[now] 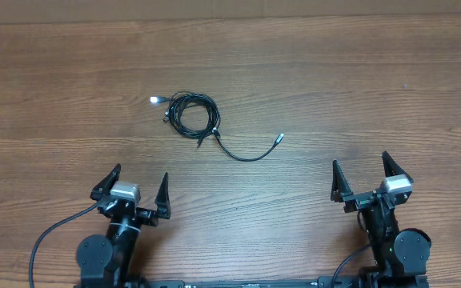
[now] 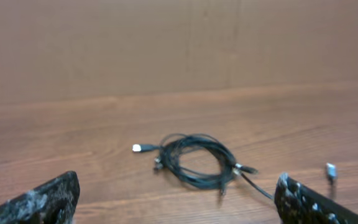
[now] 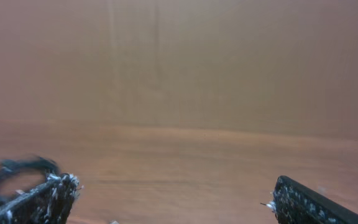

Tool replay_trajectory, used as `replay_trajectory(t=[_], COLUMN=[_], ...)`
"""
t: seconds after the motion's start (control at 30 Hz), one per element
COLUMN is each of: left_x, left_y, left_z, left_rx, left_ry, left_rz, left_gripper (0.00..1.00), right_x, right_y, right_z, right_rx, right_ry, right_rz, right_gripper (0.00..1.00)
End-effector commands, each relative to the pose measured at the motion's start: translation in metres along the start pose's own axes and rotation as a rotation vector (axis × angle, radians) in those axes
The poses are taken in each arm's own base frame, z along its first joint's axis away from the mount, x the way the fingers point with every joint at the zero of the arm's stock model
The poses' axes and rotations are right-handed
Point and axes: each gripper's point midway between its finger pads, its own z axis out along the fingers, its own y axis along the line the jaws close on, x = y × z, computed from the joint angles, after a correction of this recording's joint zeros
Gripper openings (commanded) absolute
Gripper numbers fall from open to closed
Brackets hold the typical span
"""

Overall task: Untangle cables
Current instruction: 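Move both grippers forward toward the black cable coil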

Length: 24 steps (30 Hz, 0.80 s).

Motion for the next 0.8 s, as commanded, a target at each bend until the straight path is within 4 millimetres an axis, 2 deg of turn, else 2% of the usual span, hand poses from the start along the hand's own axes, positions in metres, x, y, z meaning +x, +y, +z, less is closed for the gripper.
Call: replay_trajectory(t=[0.0, 0.2, 0.43, 0.53, 0.6, 0.77], left_x=[-0.033, -0.060, -0.106, -0.126, -0.133, -0.141], left_y=[-0.015, -0.020, -0.025, -0.032, -0.036, -0.049], left_z=[-0.014, -0.037, -0.052, -0.047, -0.042, -0.019], left_rx=[0.066, 0.065, 0.073, 0.118, 0.151, 0.259], left_ry=[-0.042, -0.030, -0.042, -0.009, 0.027, 0.218], left_rz=[-0.005, -0.008, -0.016, -0.024, -0.034, -0.103], left_gripper=[0.99, 1.00, 1.00, 1.00, 1.00, 0.99], right_x=[-0.005, -0.042, -0.109, -0.134, -0.143, -0.147], right_y=[0.017, 0.027, 0.027, 0.027, 0.027, 0.026], right_z=[-0.001, -0.009, -0.029, -0.034, -0.034, -0.021], right_rx=[-0.099, -0.147, -0.117, -0.102, -0.099, -0.085], right_ry=[-0.018, -0.033, -0.082, -0.076, -0.051, 0.091], right_rz=[0.116, 0.201, 0.185, 0.126, 0.114, 0.141], right_gripper=[1.00, 1.00, 1.00, 1.00, 1.00, 1.00])
